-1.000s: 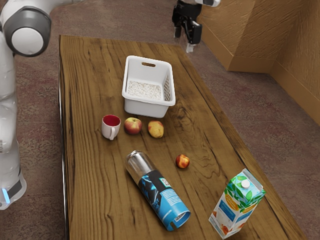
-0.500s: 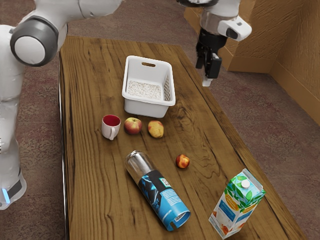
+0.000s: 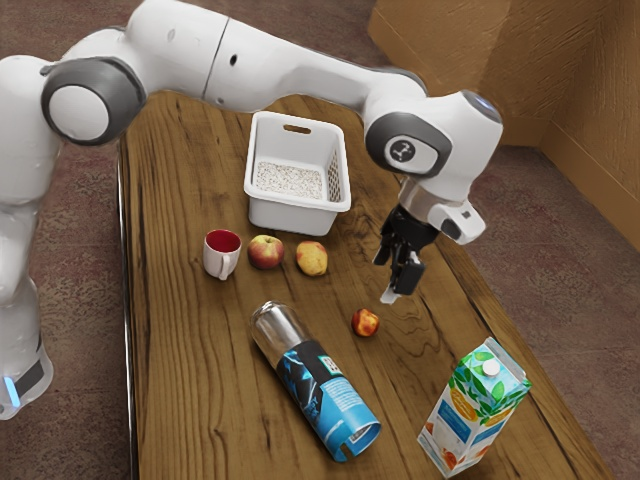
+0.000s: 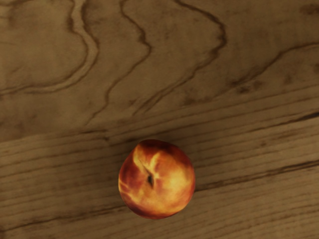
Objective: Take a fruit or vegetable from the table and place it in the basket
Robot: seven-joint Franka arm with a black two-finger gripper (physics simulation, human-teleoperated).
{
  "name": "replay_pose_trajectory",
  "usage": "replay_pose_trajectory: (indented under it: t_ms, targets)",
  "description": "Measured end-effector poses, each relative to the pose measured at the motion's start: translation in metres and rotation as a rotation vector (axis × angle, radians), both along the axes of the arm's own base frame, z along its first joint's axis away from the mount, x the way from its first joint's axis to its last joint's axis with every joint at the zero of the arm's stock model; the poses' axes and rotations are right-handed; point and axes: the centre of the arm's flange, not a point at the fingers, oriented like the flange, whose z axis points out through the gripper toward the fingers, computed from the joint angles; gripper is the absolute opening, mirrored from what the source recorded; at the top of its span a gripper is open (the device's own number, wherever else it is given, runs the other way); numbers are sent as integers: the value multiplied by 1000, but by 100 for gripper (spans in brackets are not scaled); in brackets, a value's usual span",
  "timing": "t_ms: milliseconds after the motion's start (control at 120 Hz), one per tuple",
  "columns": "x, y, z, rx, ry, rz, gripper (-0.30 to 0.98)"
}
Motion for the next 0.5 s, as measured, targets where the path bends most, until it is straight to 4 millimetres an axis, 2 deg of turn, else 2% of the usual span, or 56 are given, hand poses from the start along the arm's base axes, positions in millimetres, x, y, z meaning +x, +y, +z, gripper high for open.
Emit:
replay_pose_trajectory:
  t_ms: [75, 142, 400, 500]
  targets:
    - [-6, 4, -29, -12, -3, 5, 69]
    - [-8, 8, -42, -22, -23, 13, 69]
    - [-2, 6, -45, -53, -101, 4, 69]
    - [-4, 6, -53, -53, -100, -1, 69]
